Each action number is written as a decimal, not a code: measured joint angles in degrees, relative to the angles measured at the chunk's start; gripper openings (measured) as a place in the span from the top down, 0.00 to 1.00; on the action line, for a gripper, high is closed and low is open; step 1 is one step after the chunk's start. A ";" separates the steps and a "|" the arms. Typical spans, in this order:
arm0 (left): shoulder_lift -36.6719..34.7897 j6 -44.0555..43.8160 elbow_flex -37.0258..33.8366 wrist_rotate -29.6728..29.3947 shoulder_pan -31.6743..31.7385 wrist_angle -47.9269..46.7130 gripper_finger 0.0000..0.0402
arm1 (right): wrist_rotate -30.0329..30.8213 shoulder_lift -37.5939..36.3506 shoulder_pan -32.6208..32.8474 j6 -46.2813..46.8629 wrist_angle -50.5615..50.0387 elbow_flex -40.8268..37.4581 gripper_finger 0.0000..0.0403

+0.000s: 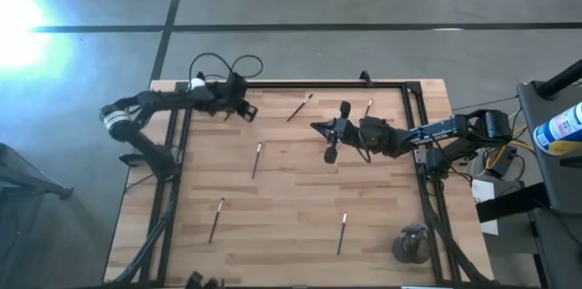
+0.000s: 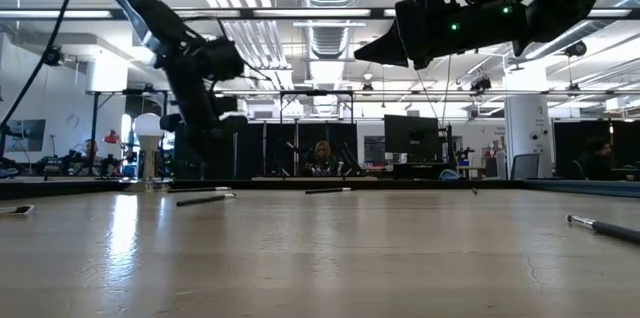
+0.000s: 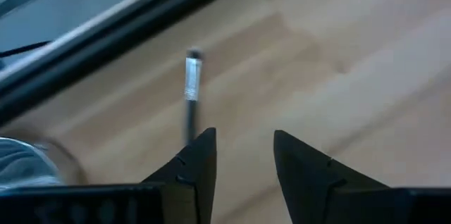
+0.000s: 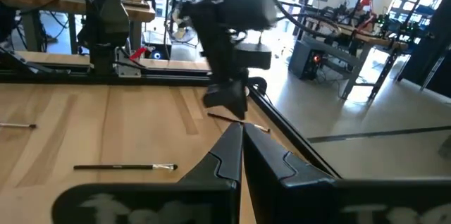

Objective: Pick & Place Makeup Brushes
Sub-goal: Put the black eyeshadow brush into the makeup holder

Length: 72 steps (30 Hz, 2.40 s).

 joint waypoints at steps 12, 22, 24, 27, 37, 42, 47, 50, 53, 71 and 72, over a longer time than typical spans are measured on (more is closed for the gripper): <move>10.85 7.36 9.81 0.70 6.24 -0.70 0.67 | 0.00 0.00 0.00 -0.37 -0.02 0.00 0.98; 19.04 9.32 14.33 0.27 7.48 -0.31 0.67 | -0.02 0.00 0.00 -0.37 -0.13 0.00 0.98; 19.82 9.26 14.69 0.05 7.54 -0.41 0.67 | -0.03 0.00 0.00 -0.37 -0.15 0.00 0.98; 19.98 9.22 14.77 -0.05 7.58 -0.40 0.70 | -0.25 0.00 0.00 -0.49 -0.17 0.02 0.98; 19.74 8.22 14.28 -0.19 7.41 0.05 0.98 | -0.46 0.00 0.00 -0.56 -0.13 0.02 0.98; 16.53 10.02 13.69 -4.82 5.14 -1.58 1.00 | -0.47 0.00 0.00 -0.56 -0.17 0.02 0.98; 8.01 8.79 11.67 -5.18 1.06 1.70 1.00 | -0.48 0.02 0.00 -0.59 -0.65 0.02 0.98; 2.62 8.21 7.42 -4.89 -2.84 6.66 1.00 | -0.48 0.02 0.00 -0.59 -0.70 0.02 0.98; -3.02 7.60 2.83 -4.82 -6.28 13.81 1.00 | -0.47 0.02 0.00 -0.55 -0.82 0.00 0.98; -9.37 5.31 -11.83 9.46 -13.43 49.88 1.00 | -0.52 0.02 0.01 -0.34 -2.56 -0.07 0.98; -9.37 5.31 -13.99 10.16 -14.49 55.05 1.00 | -0.62 0.06 0.00 -0.19 -2.99 -0.09 0.98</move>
